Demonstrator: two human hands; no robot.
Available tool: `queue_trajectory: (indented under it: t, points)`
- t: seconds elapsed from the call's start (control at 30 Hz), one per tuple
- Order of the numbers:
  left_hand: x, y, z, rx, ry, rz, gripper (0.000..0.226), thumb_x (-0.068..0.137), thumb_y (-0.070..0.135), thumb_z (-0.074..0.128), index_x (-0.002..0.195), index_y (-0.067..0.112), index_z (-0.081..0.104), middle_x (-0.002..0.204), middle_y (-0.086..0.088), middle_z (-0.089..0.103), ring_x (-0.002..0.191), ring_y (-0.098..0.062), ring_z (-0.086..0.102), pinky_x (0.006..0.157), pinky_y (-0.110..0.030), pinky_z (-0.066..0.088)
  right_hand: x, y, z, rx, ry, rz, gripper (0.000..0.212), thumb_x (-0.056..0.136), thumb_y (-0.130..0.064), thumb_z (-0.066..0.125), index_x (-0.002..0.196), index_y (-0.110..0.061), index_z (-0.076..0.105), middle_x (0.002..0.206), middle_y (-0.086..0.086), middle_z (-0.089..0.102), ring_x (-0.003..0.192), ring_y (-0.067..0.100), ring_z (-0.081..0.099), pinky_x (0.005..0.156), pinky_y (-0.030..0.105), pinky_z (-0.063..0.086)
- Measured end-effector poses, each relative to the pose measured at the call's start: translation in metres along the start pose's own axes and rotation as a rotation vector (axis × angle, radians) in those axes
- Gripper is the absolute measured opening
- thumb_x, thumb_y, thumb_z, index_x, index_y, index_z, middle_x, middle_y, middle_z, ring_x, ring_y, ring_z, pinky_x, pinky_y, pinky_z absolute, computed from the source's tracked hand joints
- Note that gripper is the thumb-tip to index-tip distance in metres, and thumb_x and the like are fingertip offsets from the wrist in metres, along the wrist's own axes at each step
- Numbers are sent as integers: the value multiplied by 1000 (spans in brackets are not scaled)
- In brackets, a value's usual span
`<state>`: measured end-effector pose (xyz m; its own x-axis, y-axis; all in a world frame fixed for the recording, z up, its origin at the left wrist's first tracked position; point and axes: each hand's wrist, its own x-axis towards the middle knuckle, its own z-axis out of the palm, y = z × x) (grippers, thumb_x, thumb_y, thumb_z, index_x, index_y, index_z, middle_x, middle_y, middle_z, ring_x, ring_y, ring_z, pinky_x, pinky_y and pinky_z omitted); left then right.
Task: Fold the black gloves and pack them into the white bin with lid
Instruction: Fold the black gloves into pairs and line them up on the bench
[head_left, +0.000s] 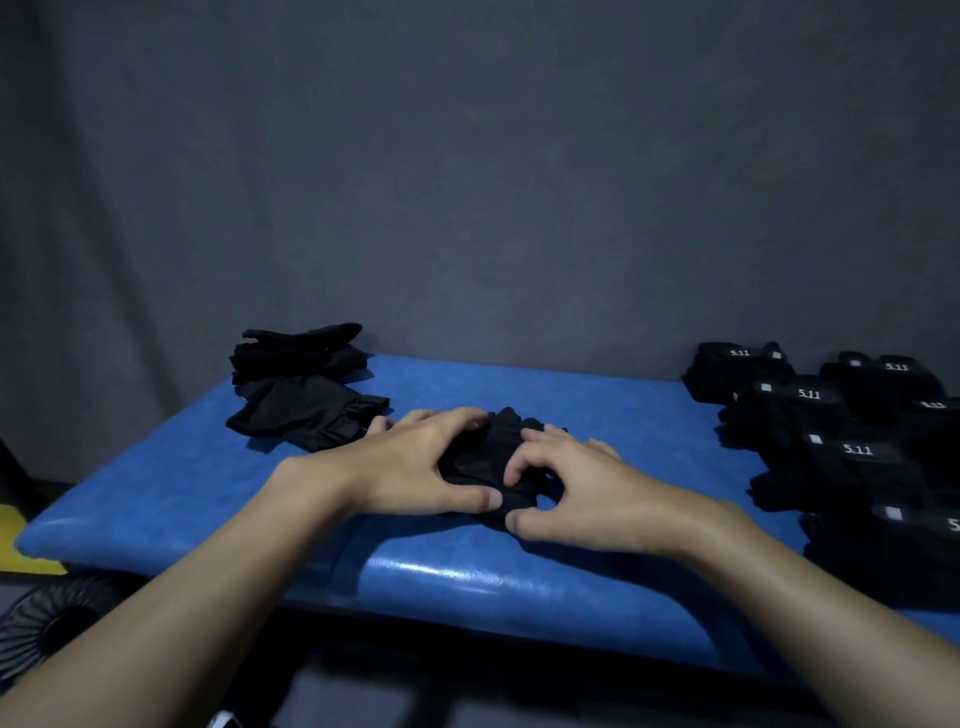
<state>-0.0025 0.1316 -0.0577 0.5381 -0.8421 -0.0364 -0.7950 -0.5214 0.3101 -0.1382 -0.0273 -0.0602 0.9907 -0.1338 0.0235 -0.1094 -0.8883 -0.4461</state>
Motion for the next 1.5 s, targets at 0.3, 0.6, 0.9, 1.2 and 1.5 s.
queue_trajectory:
  t: [0.3,0.6,0.9,1.2,1.5]
  points:
    - [4,10,5,115,-33,-25,90,76,83,51,149,38,21,147,18,31,142,-7,18,114,-47,16,5,24,-8,116,-47,42,47,68,-70,66,93,-32,52,122,-14,56,137,0,31,121,42,-4]
    - [2,2,5,26,10,-17,70,87,68,52,147,43,27,145,21,36,140,-5,23,114,-45,15,3,23,-10,128,-93,69,77,82,-51,70,145,-40,28,151,-20,23,148,0,-7,122,41,-5]
    - [-6,-29,-18,-79,371,-31,55,83,66,58,130,37,55,133,15,56,126,-9,48,110,-43,35,33,9,-13,174,163,-57,41,68,-65,66,105,-51,54,122,-17,52,131,6,33,115,42,26]
    - [-30,-87,-25,235,451,-266,35,77,61,67,99,34,64,105,11,54,105,-18,51,82,-36,32,65,-31,11,166,146,-114,20,83,-45,68,101,-48,60,126,-10,53,129,9,39,116,41,25]
    - [-30,-91,-27,111,641,-135,10,88,36,64,81,28,65,87,12,59,89,-18,60,77,-37,43,81,-46,23,236,157,-162,40,82,-45,67,119,-46,53,122,-25,53,130,8,40,115,41,29]
